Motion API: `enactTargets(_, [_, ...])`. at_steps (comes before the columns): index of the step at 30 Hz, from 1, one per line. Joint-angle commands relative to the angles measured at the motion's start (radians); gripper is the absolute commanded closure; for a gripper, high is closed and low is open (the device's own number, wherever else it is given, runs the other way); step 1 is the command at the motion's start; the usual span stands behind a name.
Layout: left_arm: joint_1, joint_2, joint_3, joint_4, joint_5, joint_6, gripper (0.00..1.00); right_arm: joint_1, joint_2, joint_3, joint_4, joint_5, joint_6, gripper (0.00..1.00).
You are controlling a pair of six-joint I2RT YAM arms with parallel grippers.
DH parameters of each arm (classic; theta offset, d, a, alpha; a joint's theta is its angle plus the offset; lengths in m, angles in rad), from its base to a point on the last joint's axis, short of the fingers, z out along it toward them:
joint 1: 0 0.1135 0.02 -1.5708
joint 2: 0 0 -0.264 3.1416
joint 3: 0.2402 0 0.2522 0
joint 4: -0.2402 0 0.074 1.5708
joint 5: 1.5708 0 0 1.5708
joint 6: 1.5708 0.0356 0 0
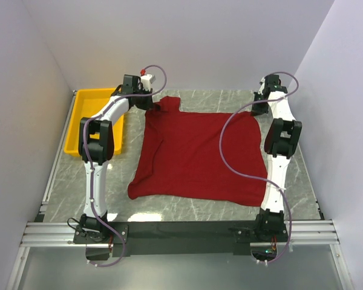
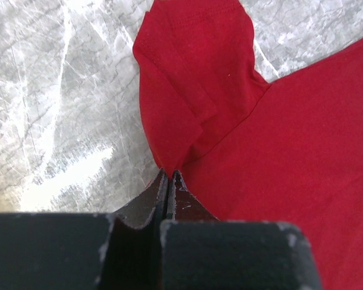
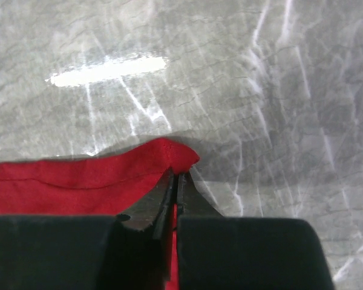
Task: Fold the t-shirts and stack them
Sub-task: Flatten the tshirt out
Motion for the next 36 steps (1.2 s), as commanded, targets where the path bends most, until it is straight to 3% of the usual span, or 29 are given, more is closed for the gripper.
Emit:
enactTargets(1, [0.002, -0.047, -0.012, 0.037, 0.021, -0.005, 1.00, -0.019, 0.005, 0.031, 0.008, -0.053, 0.012, 1.00])
enactTargets(23, [0.064, -0.214, -0.193, 0.327, 0.063, -0.203, 1.00, -0.141, -0.596, -0.707, 0.588, -0.435, -0.102, 1.00])
enactTargets(36, [0.092, -0.402, -0.374, 0.408, 0.136, -0.211, 1.00, -0.204, -0.942, -0.977, 0.634, -0.585, -0.192, 1.00])
